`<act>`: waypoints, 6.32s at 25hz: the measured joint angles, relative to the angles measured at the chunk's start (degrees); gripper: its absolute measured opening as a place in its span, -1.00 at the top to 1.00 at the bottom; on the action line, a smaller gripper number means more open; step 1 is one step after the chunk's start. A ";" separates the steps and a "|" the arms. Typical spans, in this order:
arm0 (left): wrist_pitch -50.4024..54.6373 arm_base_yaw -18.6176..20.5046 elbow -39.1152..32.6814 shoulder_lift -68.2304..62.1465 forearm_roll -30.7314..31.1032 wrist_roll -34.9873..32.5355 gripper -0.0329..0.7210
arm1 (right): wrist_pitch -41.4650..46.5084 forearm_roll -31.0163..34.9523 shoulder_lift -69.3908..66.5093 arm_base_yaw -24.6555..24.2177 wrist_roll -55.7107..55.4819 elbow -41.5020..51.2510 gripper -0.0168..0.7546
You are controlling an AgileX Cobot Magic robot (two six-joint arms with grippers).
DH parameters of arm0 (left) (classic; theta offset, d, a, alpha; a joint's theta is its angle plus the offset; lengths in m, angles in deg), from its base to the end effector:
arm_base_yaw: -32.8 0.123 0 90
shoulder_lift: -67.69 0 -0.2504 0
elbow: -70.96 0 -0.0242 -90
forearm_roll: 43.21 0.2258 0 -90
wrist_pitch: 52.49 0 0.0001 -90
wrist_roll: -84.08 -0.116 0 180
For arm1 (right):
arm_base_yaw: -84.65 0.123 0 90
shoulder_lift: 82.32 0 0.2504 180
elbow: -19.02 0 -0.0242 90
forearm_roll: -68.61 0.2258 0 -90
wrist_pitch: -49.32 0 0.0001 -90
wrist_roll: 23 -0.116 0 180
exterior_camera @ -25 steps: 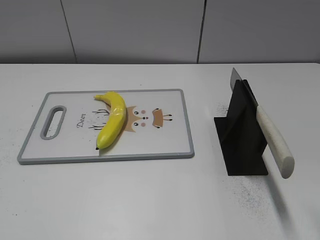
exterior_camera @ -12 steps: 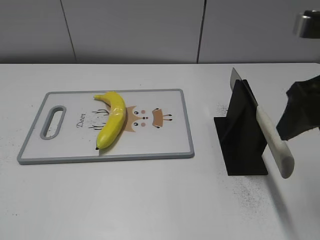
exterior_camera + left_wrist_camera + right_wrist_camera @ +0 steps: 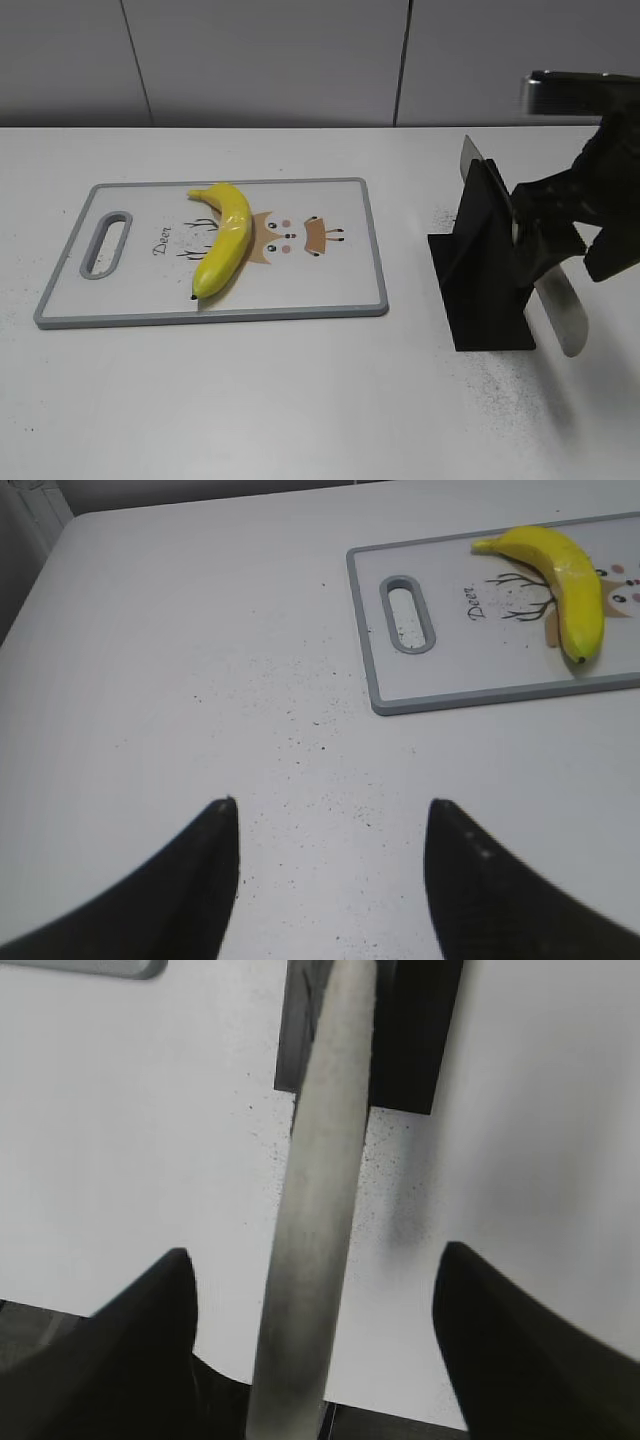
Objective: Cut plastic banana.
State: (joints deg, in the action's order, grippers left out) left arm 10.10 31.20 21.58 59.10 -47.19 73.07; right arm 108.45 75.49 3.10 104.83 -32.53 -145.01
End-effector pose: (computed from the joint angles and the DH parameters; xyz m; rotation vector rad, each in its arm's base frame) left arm 0.0305 -0.0080 0.2418 0.2342 2.0890 0.0147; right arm 0.2407 0.1012 0.2025 -0.1993 2.9804 0.2261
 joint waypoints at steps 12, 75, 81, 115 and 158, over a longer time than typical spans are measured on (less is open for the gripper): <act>0.00 0.00 0.00 0.00 0.00 0.00 -0.48 | -0.46 -0.18 -7.67 0.00 -1.85 0.00 -0.32; -18.70 0.00 17.22 -48.06 -6.38 -13.86 -0.74 | 7.93 -2.35 -16.38 0.04 32.74 -34.39 0.55; -17.10 0.00 27.97 -63.59 -15.12 -27.34 -0.70 | 9.01 2.40 -23.62 0.04 44.04 -41.08 0.55; -1.14 -10.07 63.79 -108.61 -23.88 -68.77 -0.20 | 10.59 10.54 -41.39 6.41 79.95 -56.50 0.55; -4.50 -10.34 64.37 -113.86 -19.76 -69.81 0.89 | 10.31 8.94 -49.13 6.68 73.79 -61.86 0.54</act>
State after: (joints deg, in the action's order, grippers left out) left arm 5.60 20.86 85.96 -54.76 -66.95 3.27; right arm 118.76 84.43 -46.03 111.51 41.25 -206.87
